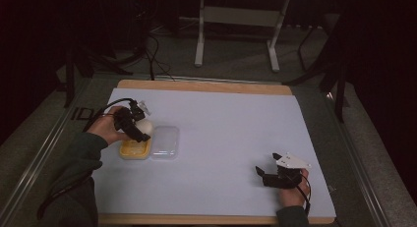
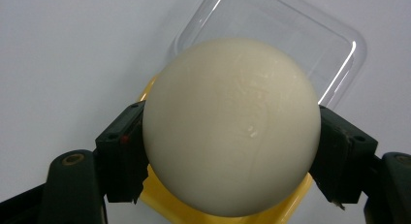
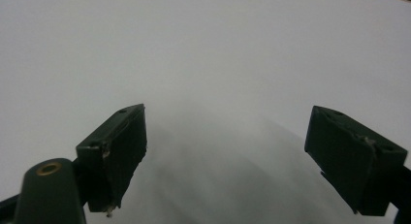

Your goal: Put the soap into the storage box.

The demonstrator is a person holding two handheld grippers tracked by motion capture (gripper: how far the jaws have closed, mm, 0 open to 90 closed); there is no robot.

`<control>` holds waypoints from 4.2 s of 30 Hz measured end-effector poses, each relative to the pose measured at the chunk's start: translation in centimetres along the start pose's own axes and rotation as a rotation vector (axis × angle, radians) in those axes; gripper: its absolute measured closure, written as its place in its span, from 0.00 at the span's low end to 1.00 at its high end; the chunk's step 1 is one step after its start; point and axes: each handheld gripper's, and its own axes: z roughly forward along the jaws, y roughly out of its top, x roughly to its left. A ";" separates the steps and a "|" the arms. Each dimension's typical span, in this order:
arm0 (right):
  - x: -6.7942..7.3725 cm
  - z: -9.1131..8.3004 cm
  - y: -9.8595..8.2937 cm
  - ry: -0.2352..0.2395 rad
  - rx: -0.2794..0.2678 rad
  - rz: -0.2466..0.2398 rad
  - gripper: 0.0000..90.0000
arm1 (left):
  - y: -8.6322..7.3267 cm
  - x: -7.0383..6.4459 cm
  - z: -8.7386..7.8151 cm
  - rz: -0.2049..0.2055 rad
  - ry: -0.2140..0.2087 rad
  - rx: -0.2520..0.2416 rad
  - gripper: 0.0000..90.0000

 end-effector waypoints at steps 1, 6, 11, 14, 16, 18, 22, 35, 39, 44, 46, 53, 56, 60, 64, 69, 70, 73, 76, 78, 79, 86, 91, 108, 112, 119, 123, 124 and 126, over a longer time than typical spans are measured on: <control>0.0 0.0 0.0 0.000 0.000 0.000 0.17 | -0.1 0.0 0.0 -0.001 0.001 0.002 0.29; 0.0 0.0 0.0 -0.001 -0.001 -0.001 0.17 | -0.5 0.2 0.1 -0.026 0.007 -0.002 0.28; 0.0 0.0 0.0 -0.002 -0.001 -0.002 0.17 | -0.7 0.4 0.2 -0.041 0.012 -0.001 0.29; 0.0 0.0 0.0 -0.003 -0.001 -0.002 0.17 | -0.9 0.4 0.2 -0.048 0.020 -0.002 0.28; 0.0 0.0 0.0 -0.002 -0.002 -0.001 0.17 | -1.0 0.5 0.3 -0.055 0.018 -0.002 0.29; 0.0 0.0 0.0 -0.003 -0.002 -0.003 0.17 | -1.1 0.5 0.5 -0.064 0.018 0.010 0.29; 0.0 0.0 0.0 -0.003 -0.002 -0.001 0.17 | -1.3 0.7 0.8 -0.078 0.019 0.016 0.29; 0.0 0.0 0.0 -0.003 0.000 -0.005 0.17 | -1.6 0.6 2.0 -0.099 0.015 0.039 0.28; 0.0 0.0 0.0 -0.003 0.000 -0.004 0.17 | -1.7 0.5 2.2 -0.103 0.014 0.046 0.28; 0.0 0.0 0.0 -0.003 0.000 -0.005 0.17 | -2.0 0.6 2.4 -0.103 0.010 0.050 0.28; 0.0 0.0 0.0 -0.003 0.000 -0.004 0.17 | -2.1 0.6 2.6 -0.106 0.010 0.052 0.28; 0.0 0.0 0.0 -0.003 0.002 -0.003 0.17 | -2.4 0.7 3.0 -0.108 0.007 0.059 0.28; 0.0 0.0 0.0 -0.002 0.002 -0.004 0.17 | -2.4 0.6 3.2 -0.107 0.008 0.061 0.28; 0.0 0.0 0.0 -0.003 0.002 -0.005 0.17 | -2.5 0.6 3.4 -0.106 0.010 0.065 0.28; 0.0 0.0 0.0 -0.002 0.002 -0.004 0.17 | -2.7 0.6 3.7 -0.112 0.009 0.069 0.28; 0.1 0.0 0.0 -0.003 0.002 -0.004 0.17 | -2.9 0.6 4.1 -0.113 0.007 0.075 0.28; 0.1 0.0 0.0 -0.003 0.003 -0.004 0.17 | -2.9 0.6 4.1 -0.113 0.007 0.075 0.28; 0.1 0.0 0.0 -0.003 0.003 -0.004 0.17 | -3.0 0.5 4.3 -0.112 0.004 0.083 0.28; 0.0 0.0 0.0 -0.003 0.002 -0.004 0.17 | -3.1 0.6 4.4 -0.114 0.003 0.083 0.28; 0.0 0.0 0.0 -0.002 0.001 -0.005 0.17 | -3.2 0.5 4.7 -0.110 0.009 0.095 0.28; 0.0 0.0 0.0 -0.002 0.002 -0.005 0.17 | -3.2 0.5 4.7 -0.106 0.013 0.099 0.28; 0.1 0.0 0.0 -0.002 0.002 -0.005 0.17 | -3.3 0.8 4.9 -0.115 -0.007 0.099 0.28; 0.1 0.0 0.0 -0.002 0.004 -0.006 0.17 | -3.6 0.8 5.2 -0.113 -0.023 0.094 0.27; 0.1 0.0 0.0 -0.002 0.004 -0.007 0.17 | -3.4 0.3 4.7 -0.088 0.023 0.065 0.13; 0.1 0.0 0.0 -0.001 0.004 -0.007 0.17 | -3.7 0.6 4.0 -0.092 0.015 0.041 0.14; 0.1 0.0 0.0 -0.002 0.006 -0.007 0.17 | -3.9 0.5 2.1 -0.095 0.028 -0.035 0.16; 0.1 0.0 0.0 -0.003 0.006 -0.006 0.17 | -3.6 0.4 1.0 -0.085 0.029 -0.075 0.17; 0.1 0.0 0.0 -0.003 0.006 -0.007 0.17 | -3.6 0.4 0.8 -0.082 0.026 -0.085 0.17; 0.1 0.0 0.0 -0.003 0.006 -0.007 0.17 | -3.5 0.3 0.7 -0.080 0.023 -0.092 0.17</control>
